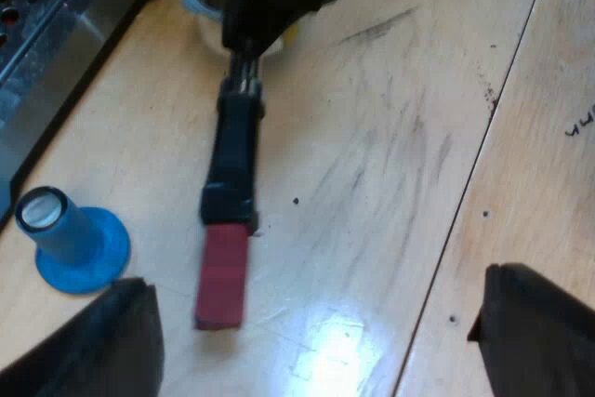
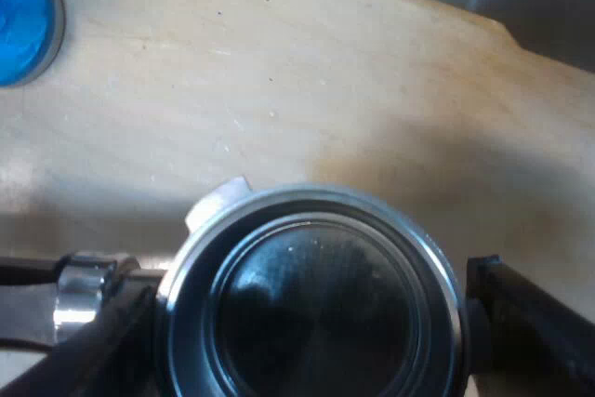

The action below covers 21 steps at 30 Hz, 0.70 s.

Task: Put the handle in the coffee machine

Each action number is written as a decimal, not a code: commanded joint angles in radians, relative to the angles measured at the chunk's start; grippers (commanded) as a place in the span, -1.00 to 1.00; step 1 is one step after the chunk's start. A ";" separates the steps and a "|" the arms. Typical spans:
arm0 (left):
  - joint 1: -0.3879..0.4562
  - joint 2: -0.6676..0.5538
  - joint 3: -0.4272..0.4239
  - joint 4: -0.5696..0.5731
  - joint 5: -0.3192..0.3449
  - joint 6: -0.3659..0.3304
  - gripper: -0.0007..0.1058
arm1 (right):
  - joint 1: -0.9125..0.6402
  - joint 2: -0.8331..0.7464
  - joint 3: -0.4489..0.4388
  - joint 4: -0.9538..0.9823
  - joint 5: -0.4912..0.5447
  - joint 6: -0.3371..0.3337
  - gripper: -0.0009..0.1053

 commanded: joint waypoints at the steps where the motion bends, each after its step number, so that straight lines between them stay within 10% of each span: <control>1: -0.005 -0.002 -0.007 -0.002 -0.007 0.056 0.35 | -0.001 -0.058 -0.010 0.012 -0.001 0.001 -0.98; 21: -0.005 -0.001 0.126 -0.186 0.029 0.145 0.63 | -0.001 -0.173 -0.010 0.111 -0.035 0.004 -0.98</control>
